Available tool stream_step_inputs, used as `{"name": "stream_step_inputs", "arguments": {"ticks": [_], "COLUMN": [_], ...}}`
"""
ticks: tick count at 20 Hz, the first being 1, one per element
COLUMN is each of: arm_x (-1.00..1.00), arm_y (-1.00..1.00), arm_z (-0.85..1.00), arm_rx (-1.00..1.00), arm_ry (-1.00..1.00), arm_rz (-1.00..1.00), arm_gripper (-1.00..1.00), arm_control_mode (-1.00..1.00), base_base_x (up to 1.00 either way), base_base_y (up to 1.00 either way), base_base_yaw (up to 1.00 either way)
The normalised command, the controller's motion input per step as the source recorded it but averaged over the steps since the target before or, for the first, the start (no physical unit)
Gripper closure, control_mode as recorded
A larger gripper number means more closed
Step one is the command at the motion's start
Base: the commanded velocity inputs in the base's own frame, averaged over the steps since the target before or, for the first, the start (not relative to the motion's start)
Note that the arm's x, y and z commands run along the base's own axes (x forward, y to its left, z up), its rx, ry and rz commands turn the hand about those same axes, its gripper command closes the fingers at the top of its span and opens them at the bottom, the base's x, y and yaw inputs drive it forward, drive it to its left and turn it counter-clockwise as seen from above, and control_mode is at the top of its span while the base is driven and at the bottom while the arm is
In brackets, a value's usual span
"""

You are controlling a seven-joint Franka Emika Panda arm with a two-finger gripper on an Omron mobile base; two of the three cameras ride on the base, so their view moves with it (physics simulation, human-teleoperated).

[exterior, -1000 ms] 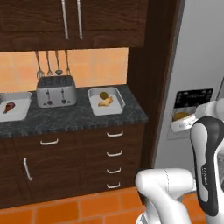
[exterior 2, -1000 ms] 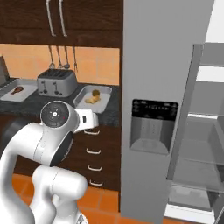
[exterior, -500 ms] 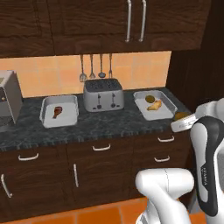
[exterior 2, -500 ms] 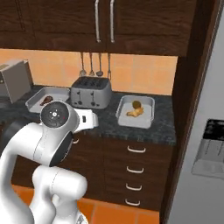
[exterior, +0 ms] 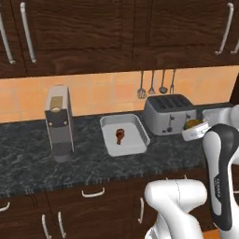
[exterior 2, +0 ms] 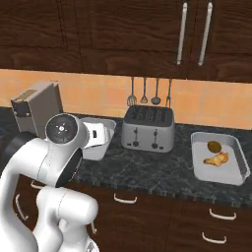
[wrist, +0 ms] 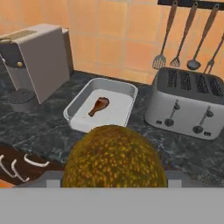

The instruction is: Place one avocado and one chicken drumstick in each tupperware on the nearby counter, to pack two identical lunches.

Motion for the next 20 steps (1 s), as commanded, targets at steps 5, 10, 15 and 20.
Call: {"name": "stream_step_inputs", "arguments": {"ticks": [5, 10, 15, 20], "arm_x": [0.0, 0.29, 0.65, 0.86], "arm_y": [0.0, 0.14, -0.79, -0.68], "arm_z": [0.0, -0.57, -0.37, -0.46], "arm_rx": [0.0, -0.1, 0.0, 0.0], "arm_ry": [0.0, 0.14, 0.26, 0.23], "arm_rz": [0.0, -0.09, -0.14, -0.09], "arm_gripper": [1.0, 1.0, 1.0, 1.0], "arm_control_mode": [1.0, -1.0, -1.0, -1.0], "base_base_x": [0.44, 0.09, 0.0, 0.0], "base_base_y": [1.0, 0.2, 0.0, 0.0], "base_base_yaw": [-0.01, -0.01, 0.0, 0.0]}}
